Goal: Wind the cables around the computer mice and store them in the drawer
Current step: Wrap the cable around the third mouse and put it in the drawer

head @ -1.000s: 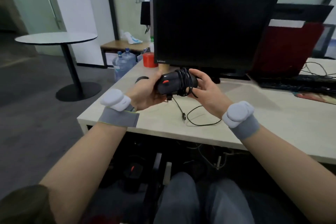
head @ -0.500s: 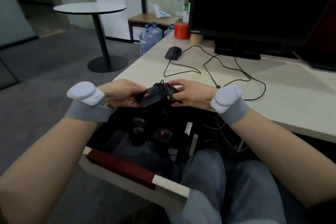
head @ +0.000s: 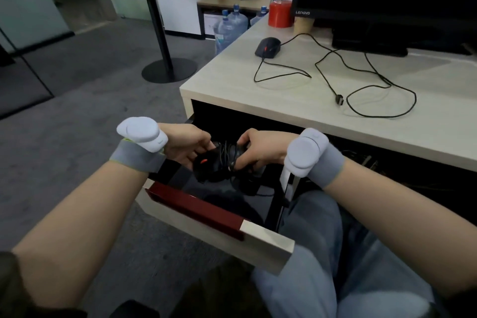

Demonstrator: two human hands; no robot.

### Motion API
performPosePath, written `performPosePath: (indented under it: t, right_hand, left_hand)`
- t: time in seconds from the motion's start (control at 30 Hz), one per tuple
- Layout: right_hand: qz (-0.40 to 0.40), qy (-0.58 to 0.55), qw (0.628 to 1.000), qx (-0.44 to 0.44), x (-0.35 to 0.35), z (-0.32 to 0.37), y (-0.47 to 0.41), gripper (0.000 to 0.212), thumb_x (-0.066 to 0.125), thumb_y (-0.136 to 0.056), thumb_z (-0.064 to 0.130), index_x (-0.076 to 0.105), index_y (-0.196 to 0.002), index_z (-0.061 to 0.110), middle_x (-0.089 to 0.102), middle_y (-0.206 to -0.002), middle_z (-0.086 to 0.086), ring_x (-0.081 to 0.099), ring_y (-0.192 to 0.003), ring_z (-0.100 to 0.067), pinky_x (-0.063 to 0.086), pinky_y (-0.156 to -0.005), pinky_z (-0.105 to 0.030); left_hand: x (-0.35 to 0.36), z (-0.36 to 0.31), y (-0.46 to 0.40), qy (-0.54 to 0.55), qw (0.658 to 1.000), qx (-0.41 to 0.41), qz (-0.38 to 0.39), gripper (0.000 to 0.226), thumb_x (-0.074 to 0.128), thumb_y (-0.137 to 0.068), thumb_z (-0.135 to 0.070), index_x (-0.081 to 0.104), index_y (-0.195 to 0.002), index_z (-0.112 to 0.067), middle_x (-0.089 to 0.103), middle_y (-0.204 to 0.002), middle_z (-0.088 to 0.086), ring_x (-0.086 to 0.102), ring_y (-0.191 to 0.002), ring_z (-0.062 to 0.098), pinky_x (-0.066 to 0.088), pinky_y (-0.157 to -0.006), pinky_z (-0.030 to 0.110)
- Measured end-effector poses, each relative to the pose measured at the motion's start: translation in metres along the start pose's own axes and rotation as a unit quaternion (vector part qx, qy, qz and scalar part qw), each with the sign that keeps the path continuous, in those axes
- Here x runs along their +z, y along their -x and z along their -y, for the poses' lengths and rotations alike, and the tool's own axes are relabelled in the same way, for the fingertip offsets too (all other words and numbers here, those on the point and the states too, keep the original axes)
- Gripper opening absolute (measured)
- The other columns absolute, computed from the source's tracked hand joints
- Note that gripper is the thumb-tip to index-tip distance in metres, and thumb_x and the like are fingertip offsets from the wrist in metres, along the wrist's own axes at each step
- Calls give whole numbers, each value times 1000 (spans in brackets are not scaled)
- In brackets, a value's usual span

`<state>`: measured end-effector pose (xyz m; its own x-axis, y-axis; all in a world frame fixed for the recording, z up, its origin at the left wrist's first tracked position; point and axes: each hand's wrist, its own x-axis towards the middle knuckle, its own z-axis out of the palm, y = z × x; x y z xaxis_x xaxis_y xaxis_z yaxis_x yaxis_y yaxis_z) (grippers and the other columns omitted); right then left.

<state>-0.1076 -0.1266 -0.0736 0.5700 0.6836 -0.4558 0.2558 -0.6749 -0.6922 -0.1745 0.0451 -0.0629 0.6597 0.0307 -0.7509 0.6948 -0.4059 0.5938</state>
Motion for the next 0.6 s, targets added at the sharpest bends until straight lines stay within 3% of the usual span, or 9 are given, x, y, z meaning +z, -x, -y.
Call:
performPosePath:
  t: [0.03, 0.1, 0.23, 0.33, 0.4, 0.5, 0.6]
  right_hand:
    - [-6, 1, 1000, 3, 4, 0, 0, 58, 78, -68, 28, 42, -113, 19, 59, -88, 3, 67, -82, -20, 57, -77, -31]
    - [-11, 8, 1000, 6, 12, 2, 0, 63, 78, -69, 32, 42, -119, 18, 57, -90, 4, 65, -76, -14, 55, -61, -23]
    - [12, 28, 999, 31, 28, 6, 0, 69, 76, -72, 34, 35, -123, 14, 61, -85, 3, 63, -57, -9, 47, -50, -18]
    - [34, 66, 996, 52, 42, 9, -2, 76, 75, -74, 33, 30, -127, 4, 69, -83, -5, 67, -62, -18, 53, -62, -26]
    - [37, 76, 995, 62, 53, 11, -2, 73, 76, -74, 31, 32, -122, -1, 68, -77, -8, 67, -64, -23, 54, -63, -31]
    - [52, 85, 993, 71, 64, 15, -2, 59, 74, -75, 32, 35, -106, 0, 64, -70, -8, 59, -52, -20, 54, -61, -31]
    - [38, 137, 988, 53, 67, 21, -1, 47, 73, -76, 36, 40, -86, 5, 68, -97, -17, 62, -62, -24, 55, -73, -37]
  left_hand:
    - [0, 2, -1, 0, 1000, -6, -13, 40, 25, -99, -28, 59, -83, -13, 62, -76, 2, 59, -62, 13, 47, -51, 22]
    - [-3, 5, -4, -21, 998, -9, -51, 50, 26, -98, -46, 60, -82, -13, 63, -73, 1, 59, -63, 14, 45, -53, 24]
    - [-1, 8, -7, -95, 990, -28, -98, 54, 33, -94, -54, 63, -81, -12, 58, -71, 3, 54, -57, 15, 45, -52, 23]
    - [6, 11, -11, -174, 976, -41, -126, 42, 41, -94, -47, 63, -79, -15, 55, -69, 1, 51, -56, 13, 44, -44, 18]
    - [9, 14, -15, -260, 955, -33, -141, 34, 45, -95, -40, 65, -88, -13, 58, -70, 0, 52, -59, 13, 41, -39, 11]
    - [10, 17, -16, -345, 925, -39, -156, 39, 47, -95, -37, 66, -109, -5, 65, -94, 10, 54, -77, 18, 39, -53, 18]
    - [10, 14, -16, -375, 913, -47, -154, 42, 47, -95, -37, 65, -113, -4, 66, -114, 12, 52, -84, 17, 41, -70, 23]
